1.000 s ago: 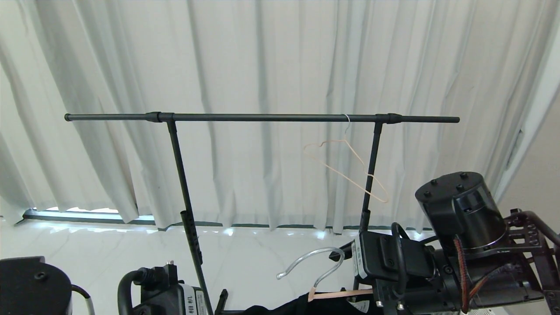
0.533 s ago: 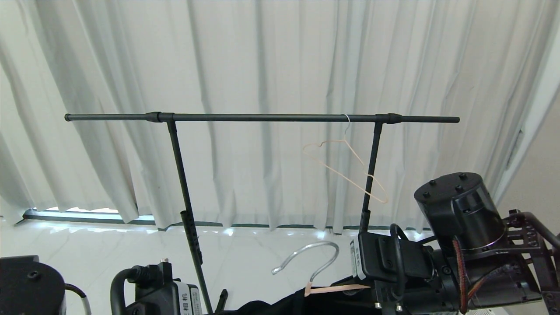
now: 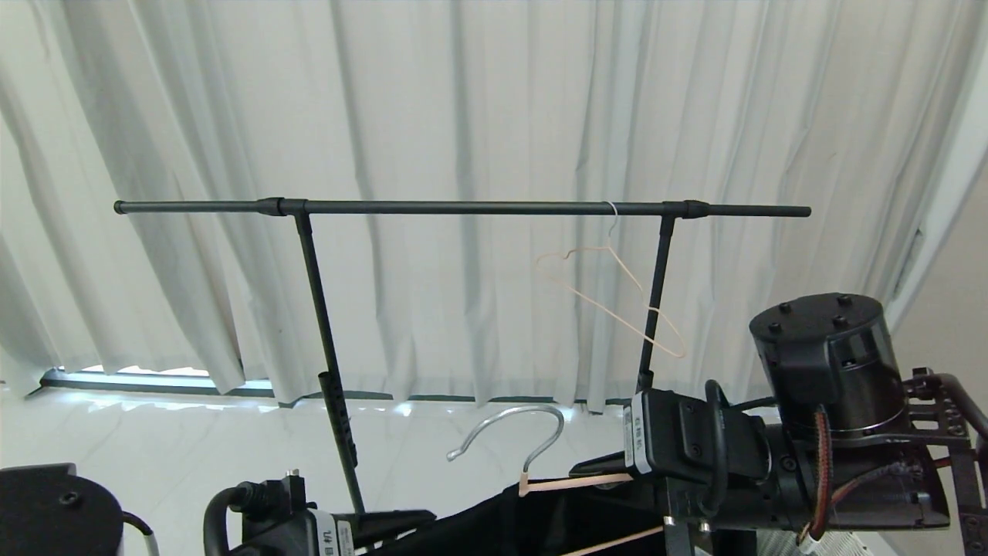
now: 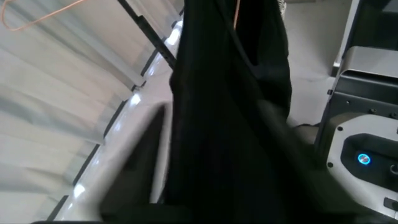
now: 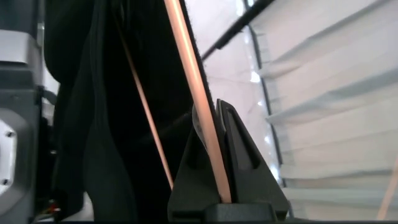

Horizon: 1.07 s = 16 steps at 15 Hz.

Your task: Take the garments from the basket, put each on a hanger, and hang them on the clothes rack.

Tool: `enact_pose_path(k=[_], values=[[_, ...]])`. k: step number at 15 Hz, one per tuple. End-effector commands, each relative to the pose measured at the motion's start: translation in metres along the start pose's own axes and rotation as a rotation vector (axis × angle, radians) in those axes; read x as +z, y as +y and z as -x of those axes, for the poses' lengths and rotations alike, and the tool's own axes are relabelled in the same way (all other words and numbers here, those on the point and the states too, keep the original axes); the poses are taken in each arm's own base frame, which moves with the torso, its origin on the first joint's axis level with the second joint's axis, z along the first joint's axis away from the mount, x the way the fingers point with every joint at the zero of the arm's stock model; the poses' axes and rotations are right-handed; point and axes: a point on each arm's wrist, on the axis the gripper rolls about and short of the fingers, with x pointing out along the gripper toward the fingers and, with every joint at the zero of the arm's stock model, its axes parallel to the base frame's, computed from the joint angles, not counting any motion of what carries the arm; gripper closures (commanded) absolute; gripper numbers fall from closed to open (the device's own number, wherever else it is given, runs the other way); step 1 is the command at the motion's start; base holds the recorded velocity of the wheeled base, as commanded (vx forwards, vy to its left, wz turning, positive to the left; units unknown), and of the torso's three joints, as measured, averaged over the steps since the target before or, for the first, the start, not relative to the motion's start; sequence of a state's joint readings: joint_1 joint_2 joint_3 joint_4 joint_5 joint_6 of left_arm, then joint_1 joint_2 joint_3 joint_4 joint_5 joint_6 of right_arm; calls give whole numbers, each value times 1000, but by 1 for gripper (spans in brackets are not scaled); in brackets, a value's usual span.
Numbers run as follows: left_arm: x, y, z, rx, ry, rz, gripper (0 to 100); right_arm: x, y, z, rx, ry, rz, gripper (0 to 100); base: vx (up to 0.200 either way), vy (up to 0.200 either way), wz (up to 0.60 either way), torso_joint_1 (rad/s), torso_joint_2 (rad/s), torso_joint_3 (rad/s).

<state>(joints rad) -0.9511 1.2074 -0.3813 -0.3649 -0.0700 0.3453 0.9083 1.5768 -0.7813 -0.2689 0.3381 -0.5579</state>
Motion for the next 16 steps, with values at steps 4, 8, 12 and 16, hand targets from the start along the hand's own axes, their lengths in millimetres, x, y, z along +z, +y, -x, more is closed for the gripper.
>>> enact_pose_path(k=[4,8,12,16], values=[[-21,19,17,161,44,85,0,-12,-17,27,-105,6,28,100,0,0,0,0,0,0],[-73,16,36,289,189,202,0,-19,-16,47,-157,10,12,100,0,0,0,0,0,0],[-84,17,26,261,280,243,0,-16,-12,56,-168,-13,22,100,0,0,0,0,0,0],[-73,35,7,234,292,265,0,-11,-9,61,-161,-40,40,100,0,0,0,0,0,0]])
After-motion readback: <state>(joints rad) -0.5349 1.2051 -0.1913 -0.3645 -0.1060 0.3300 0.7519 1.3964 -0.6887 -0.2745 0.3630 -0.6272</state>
